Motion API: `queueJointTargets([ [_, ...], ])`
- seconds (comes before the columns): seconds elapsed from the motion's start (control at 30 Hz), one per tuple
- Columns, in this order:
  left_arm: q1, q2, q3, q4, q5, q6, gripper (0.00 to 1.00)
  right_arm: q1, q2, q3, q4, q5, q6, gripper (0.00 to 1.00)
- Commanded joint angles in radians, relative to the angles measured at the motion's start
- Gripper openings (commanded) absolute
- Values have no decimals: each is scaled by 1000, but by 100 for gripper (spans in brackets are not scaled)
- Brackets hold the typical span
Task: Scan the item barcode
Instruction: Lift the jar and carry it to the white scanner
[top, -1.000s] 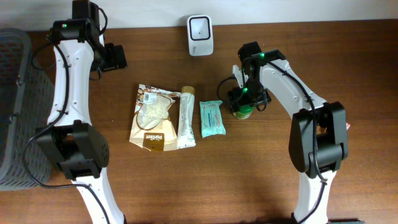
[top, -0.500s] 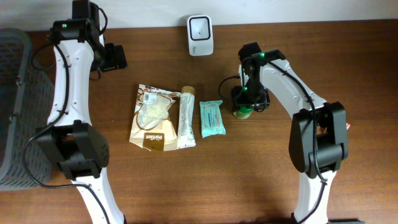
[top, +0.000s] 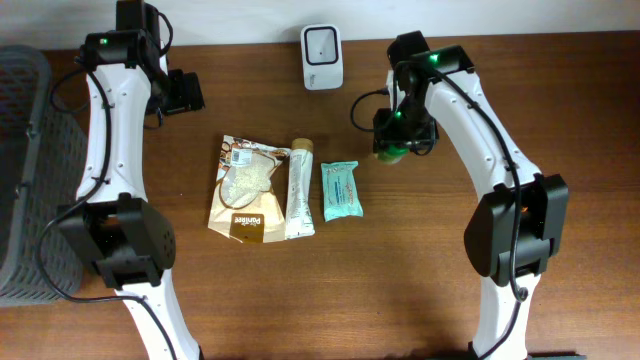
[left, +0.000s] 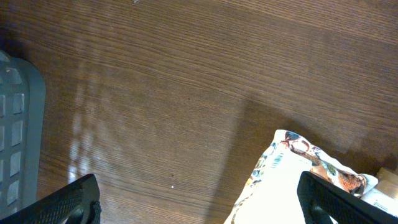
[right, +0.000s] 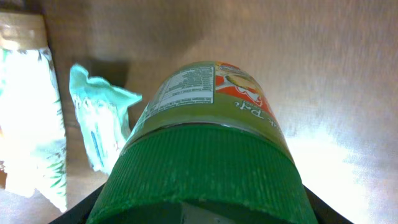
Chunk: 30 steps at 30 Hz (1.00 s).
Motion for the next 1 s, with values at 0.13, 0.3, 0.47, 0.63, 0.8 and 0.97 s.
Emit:
queueJointTargets([
  [0.13, 3, 0, 20, 2, 10, 16, 99, 8, 2, 21, -46, -311, 125, 21],
  [0.3, 3, 0, 20, 2, 10, 16, 99, 8, 2, 21, -58, -439, 494, 38],
  [0.47, 3, 0, 20, 2, 10, 16, 99, 11, 2, 21, -67, -544, 819, 22],
  [0.63, 3, 0, 20, 2, 10, 16, 99, 11, 2, 21, -57, -576, 1095, 13],
  [0.8, 3, 0, 20, 2, 10, 16, 99, 11, 2, 21, 35, -645, 1114, 4],
  [0.97, 3, 0, 20, 2, 10, 16, 99, 11, 2, 21, 141, -793, 1114, 9],
])
